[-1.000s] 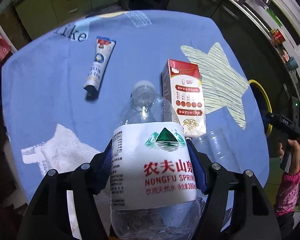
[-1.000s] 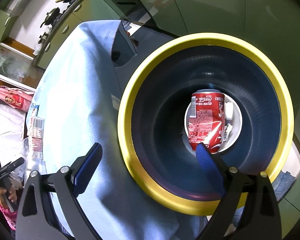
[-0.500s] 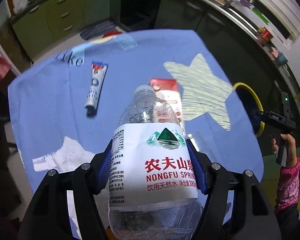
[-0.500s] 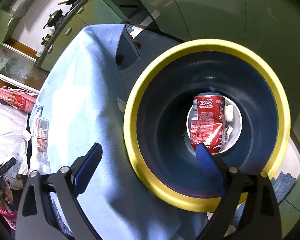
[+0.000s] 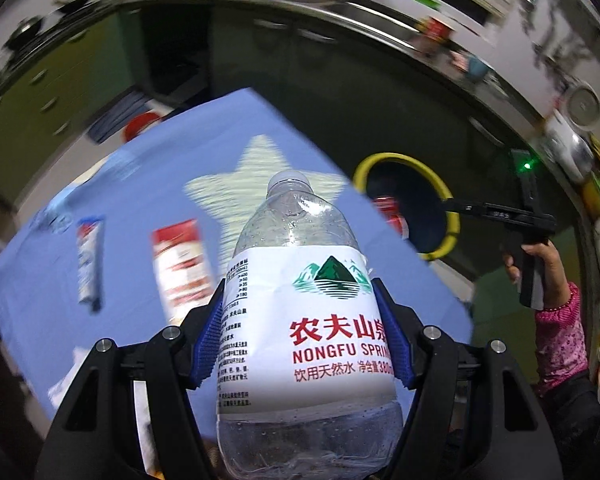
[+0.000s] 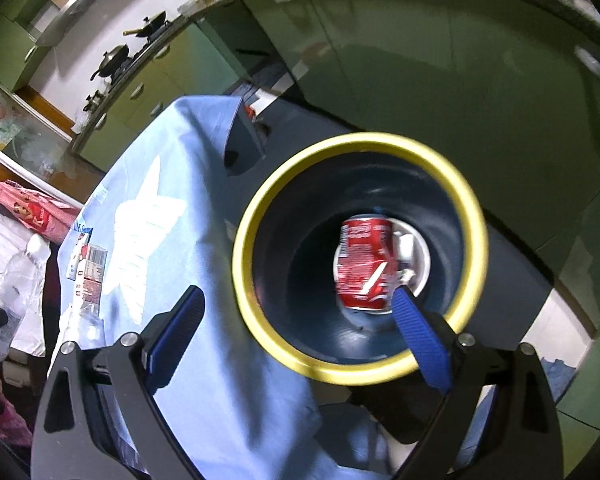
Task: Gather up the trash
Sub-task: 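Carry the water bottle over the bin and open the left gripper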
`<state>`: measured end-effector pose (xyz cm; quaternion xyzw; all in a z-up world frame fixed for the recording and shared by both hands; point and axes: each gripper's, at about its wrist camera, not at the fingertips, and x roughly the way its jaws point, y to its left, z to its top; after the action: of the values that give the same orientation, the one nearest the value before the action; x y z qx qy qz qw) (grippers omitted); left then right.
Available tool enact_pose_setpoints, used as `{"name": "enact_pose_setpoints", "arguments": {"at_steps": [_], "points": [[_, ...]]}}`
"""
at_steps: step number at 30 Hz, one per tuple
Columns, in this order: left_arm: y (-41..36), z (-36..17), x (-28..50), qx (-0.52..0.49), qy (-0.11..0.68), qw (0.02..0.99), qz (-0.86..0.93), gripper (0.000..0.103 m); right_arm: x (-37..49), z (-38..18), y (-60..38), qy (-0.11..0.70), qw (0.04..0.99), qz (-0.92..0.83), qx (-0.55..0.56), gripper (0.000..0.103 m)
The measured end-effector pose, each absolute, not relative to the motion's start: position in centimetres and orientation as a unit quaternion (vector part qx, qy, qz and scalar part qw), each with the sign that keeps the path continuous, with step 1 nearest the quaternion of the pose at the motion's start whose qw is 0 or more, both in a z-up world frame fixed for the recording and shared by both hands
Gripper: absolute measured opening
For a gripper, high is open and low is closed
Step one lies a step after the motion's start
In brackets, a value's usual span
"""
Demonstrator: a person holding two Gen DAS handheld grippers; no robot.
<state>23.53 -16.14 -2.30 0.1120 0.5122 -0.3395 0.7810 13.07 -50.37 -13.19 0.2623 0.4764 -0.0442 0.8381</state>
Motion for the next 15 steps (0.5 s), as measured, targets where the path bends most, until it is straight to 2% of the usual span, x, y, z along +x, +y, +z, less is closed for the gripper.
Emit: {"name": "enact_pose_setpoints", "arguments": {"at_steps": [8, 15], "points": [[-28.9, -3.3, 23.6, 0.141, 0.519, 0.732, -0.418, 0.067, 9.1, -11.4, -52.0, 0.450, 0.859, -0.074, 0.233, 0.091], [-40.2, -8.3, 24.7, 0.162, 0.564, 0.676, -0.445, 0.067, 6.2, -11.3, -54.3, 0.436, 0.862, -0.087, 0.244, 0.091]]}}
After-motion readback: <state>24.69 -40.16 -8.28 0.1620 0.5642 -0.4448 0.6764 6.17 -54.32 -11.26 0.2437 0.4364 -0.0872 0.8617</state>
